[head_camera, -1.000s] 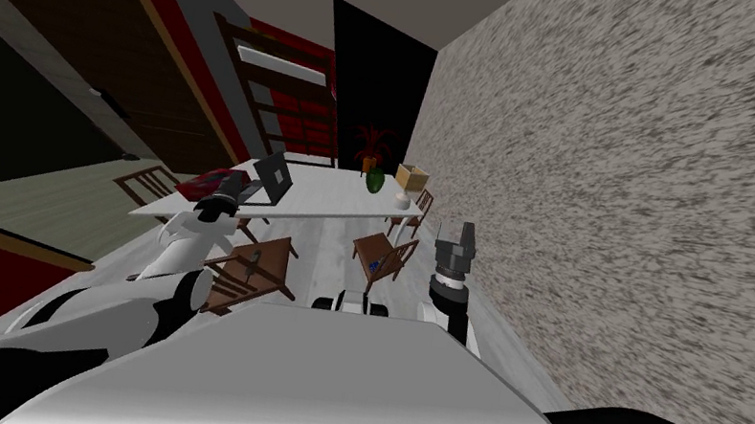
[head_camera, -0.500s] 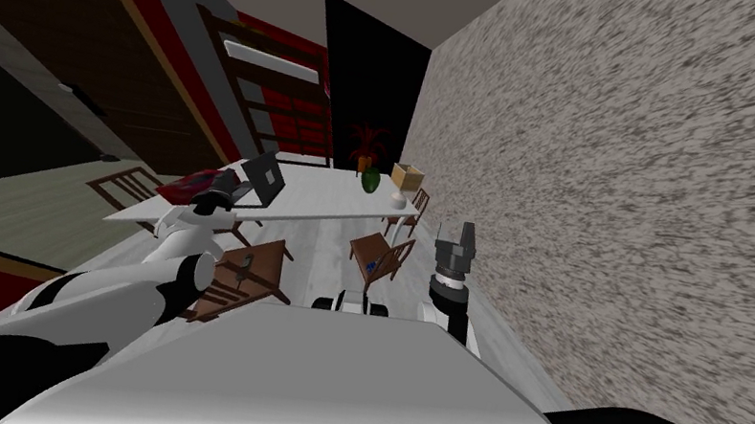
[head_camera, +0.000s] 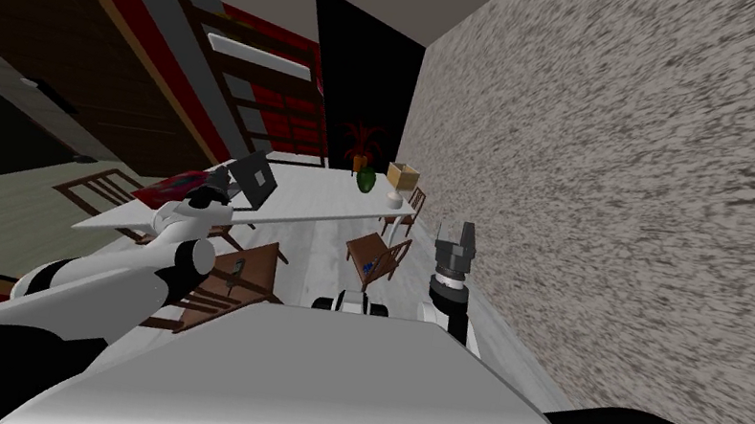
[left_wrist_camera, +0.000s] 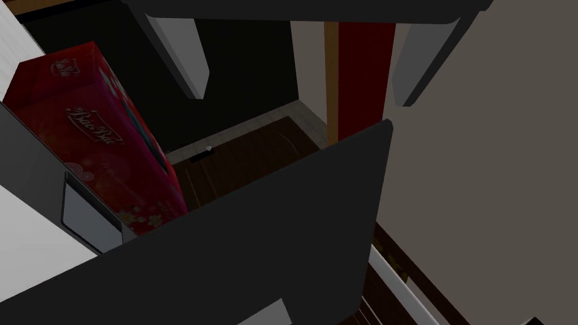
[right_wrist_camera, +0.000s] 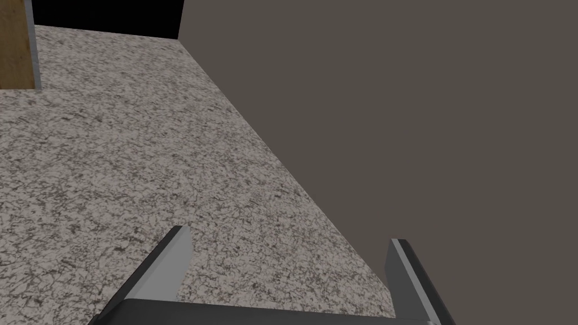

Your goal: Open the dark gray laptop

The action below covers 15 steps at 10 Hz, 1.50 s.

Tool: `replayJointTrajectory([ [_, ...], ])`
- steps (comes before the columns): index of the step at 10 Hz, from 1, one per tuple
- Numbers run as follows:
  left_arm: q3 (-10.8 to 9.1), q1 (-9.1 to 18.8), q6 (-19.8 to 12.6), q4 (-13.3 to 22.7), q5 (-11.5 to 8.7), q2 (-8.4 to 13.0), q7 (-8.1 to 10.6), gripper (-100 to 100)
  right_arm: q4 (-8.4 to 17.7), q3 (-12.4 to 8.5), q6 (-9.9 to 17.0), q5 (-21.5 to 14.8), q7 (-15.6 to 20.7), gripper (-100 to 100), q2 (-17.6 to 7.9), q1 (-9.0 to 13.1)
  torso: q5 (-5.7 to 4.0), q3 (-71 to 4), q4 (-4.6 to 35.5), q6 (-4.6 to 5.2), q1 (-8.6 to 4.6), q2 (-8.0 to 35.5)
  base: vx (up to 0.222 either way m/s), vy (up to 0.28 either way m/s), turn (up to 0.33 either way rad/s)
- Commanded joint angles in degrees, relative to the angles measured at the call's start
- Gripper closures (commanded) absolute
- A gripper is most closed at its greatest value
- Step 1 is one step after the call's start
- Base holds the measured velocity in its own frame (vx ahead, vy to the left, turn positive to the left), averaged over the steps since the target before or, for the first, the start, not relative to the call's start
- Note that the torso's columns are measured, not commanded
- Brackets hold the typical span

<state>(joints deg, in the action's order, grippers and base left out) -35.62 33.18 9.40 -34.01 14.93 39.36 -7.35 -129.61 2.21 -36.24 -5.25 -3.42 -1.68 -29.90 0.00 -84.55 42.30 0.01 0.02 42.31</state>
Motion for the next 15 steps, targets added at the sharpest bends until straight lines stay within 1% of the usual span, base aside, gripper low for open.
replayJointTrajectory([
  [1,-2.00,3.4,-0.6,4.7,0.3,1.8,-1.70,-100,0.0,0.0,0.0,0.0,0.0,0,0.0,0.0,-0.01,0.0,0.0,-0.01,-0.05,0.0,0.037,-0.024,-0.076],
  [4,-3.89,6.6,-0.9,9.4,0.7,3.7,-3.25,-100,0.0,0.0,0.0,0.0,0.0,0,0.0,0.0,0.01,0.0,0.0,-0.02,0.02,0.0,0.031,-0.013,-0.055],
  [5,-3.50,6.0,-0.8,8.4,0.7,3.3,-2.91,-100,0.0,0.0,0.0,0.0,0.0,0,0.0,0.0,0.01,0.0,0.0,-0.01,0.01,0.0,0.012,-0.005,-0.013],
  [6,-3.57,6.1,-0.9,8.5,0.7,3.3,-3.03,-100,0.0,0.0,0.0,0.0,0.0,0,0.0,0.0,0.02,0.0,0.0,-0.04,0.02,0.0,0.000,0.000,0.000],
  [7,-3.56,6.1,-0.9,8.5,0.7,3.3,-3.02,100,0.0,0.0,0.0,0.0,0.0,0,0.0,0.0,0.01,0.0,0.0,-0.02,0.02,0.0,0.000,0.000,0.000],
  [8,-4.38,7.6,-2.6,9.1,-0.5,3.0,-1.65,100,0.0,0.0,0.0,0.0,0.0,0,0.0,0.0,0.07,0.0,0.0,-0.07,0.04,0.0,-0.048,0.084,-0.033],
  [10,-5.21,9.0,-4.3,9.8,-1.6,2.7,-0.26,100,0.0,0.0,0.0,0.0,0.0,0,0.0,0.0,0.27,0.1,0.0,-0.11,0.55,0.2,-0.116,0.135,-0.061],
  [11,-5.63,9.7,-5.1,10.1,-2.2,2.5,0.43,100,0.0,0.0,0.0,0.0,0.0,0,0.0,0.0,0.34,0.1,0.0,-0.23,0.52,0.1,-0.094,0.131,-0.041],
  [13,-5.63,9.7,-5.1,10.1,-2.2,2.5,0.43,100,0.0,0.0,0.0,0.0,0.0,0,0.0,0.0,0.34,-0.1,-0.2,-0.32,0.36,-0.2,-0.028,0.067,0.009],
  [14,-6.47,11.1,-6.9,10.7,-3.4,2.2,1.81,100,0.0,0.0,0.0,0.0,0.0,0,0.0,0.0,0.33,-0.2,-0.3,-0.22,0.23,-0.4,-0.065,0.079,0.007],
  [15,-6.89,11.8,-7.7,11.0,-3.9,2.0,2.51,100,0.0,0.0,0.0,0.0,0.0,0,0.0,0.0,0.34,-0.2,-0.3,0.02,0.36,-0.3,-0.086,0.130,-0.038],
])
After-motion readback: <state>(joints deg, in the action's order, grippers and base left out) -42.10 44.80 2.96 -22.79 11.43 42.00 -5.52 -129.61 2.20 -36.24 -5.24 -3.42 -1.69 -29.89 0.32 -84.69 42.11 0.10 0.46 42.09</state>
